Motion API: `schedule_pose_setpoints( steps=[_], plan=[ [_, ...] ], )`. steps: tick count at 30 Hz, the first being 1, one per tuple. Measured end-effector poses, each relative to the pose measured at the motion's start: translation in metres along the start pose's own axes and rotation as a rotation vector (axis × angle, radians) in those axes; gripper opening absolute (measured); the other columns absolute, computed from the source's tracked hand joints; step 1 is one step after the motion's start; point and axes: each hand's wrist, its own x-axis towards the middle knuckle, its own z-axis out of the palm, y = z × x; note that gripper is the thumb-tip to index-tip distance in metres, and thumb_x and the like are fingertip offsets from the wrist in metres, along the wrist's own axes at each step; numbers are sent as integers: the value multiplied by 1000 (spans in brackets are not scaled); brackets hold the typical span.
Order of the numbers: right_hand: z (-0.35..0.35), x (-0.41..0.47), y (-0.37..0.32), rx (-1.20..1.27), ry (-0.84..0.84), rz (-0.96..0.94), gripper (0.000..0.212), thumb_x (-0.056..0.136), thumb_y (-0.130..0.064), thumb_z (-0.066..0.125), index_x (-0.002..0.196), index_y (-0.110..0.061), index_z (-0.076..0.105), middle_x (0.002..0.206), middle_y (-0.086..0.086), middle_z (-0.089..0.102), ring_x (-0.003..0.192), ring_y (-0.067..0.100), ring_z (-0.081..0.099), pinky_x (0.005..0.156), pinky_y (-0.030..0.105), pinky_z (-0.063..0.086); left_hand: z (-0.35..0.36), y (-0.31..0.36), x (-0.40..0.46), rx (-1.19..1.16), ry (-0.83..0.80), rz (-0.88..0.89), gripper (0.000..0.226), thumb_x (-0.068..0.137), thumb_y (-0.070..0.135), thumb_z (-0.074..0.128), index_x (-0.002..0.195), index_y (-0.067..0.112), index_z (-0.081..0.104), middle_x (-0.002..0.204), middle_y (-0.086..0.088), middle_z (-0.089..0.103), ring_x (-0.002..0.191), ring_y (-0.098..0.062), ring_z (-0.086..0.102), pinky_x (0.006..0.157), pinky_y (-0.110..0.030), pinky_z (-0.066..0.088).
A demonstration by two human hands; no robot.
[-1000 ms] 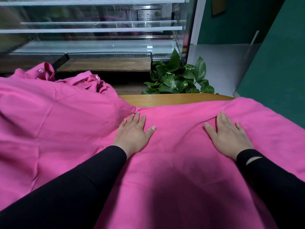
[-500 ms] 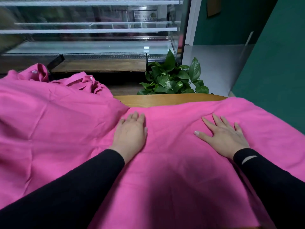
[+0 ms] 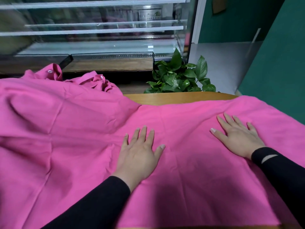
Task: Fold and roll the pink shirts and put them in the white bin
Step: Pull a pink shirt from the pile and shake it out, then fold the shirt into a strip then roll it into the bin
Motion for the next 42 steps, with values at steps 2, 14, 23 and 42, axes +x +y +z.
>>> schedule_pose_setpoints(
  steps=[2,14,23,42],
  plan=[
    [-7,-9,-16,111,43,-4,92,83,-80,5,161,-31,8,169,-2,-2,156,19,-1,124,57,0,-1,2,0,-1,-11,-2,75,96,70,9,159,28,7,168,0,1,155,-21,-1,123,-54,4],
    [44,-133,-141,118,144,-307,78,95,-68,13,160,-25,21,167,-7,17,153,11,17,123,44,6,-7,-11,-18,-182,142,154,49,105,40,37,151,27,39,160,2,34,151,-13,22,125,-41,12],
    [30,-140,-141,86,122,-296,83,91,-73,2,162,-29,5,168,-11,-2,155,8,-1,126,45,-2,6,-61,-127,-16,195,56,60,97,50,36,153,28,36,160,-1,34,150,-17,28,121,-44,18],
    [47,-220,-191,130,177,-385,79,92,-71,5,159,-32,25,167,-15,12,153,1,5,125,35,-3,-7,-64,-149,-237,131,-41,59,102,57,32,152,26,40,162,5,29,151,-8,16,126,-39,5]
  ],
)
